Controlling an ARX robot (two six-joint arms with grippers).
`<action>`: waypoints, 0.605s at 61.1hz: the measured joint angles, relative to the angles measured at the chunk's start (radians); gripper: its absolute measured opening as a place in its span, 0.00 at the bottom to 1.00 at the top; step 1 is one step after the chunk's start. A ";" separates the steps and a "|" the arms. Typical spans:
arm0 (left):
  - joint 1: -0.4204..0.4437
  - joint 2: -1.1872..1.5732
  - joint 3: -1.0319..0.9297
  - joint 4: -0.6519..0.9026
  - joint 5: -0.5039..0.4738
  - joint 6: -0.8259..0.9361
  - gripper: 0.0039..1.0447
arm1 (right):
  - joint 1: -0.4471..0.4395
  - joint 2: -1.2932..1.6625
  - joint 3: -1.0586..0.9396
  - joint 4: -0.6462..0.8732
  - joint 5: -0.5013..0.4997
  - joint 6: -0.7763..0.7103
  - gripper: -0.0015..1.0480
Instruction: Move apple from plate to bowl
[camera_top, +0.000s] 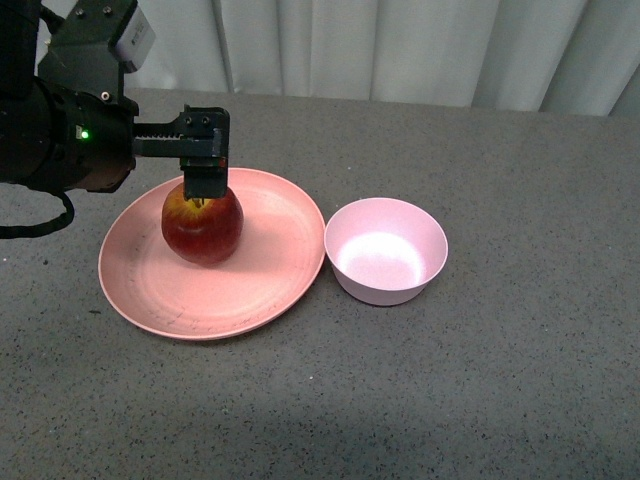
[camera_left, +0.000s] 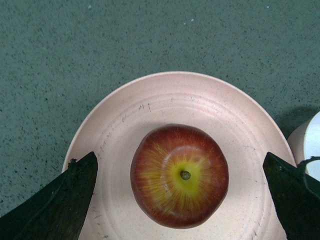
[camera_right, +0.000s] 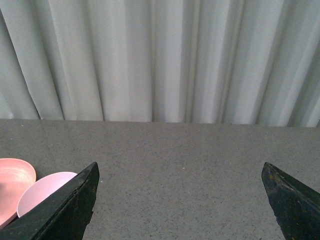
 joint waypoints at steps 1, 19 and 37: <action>0.000 0.008 0.005 -0.003 -0.002 -0.005 0.94 | 0.000 0.000 0.000 0.000 0.000 0.000 0.91; -0.002 0.099 0.074 -0.062 -0.029 -0.042 0.94 | 0.000 0.000 0.000 0.000 0.000 0.000 0.91; -0.011 0.135 0.090 -0.102 -0.014 -0.048 0.94 | 0.000 0.000 0.000 0.000 0.000 0.000 0.91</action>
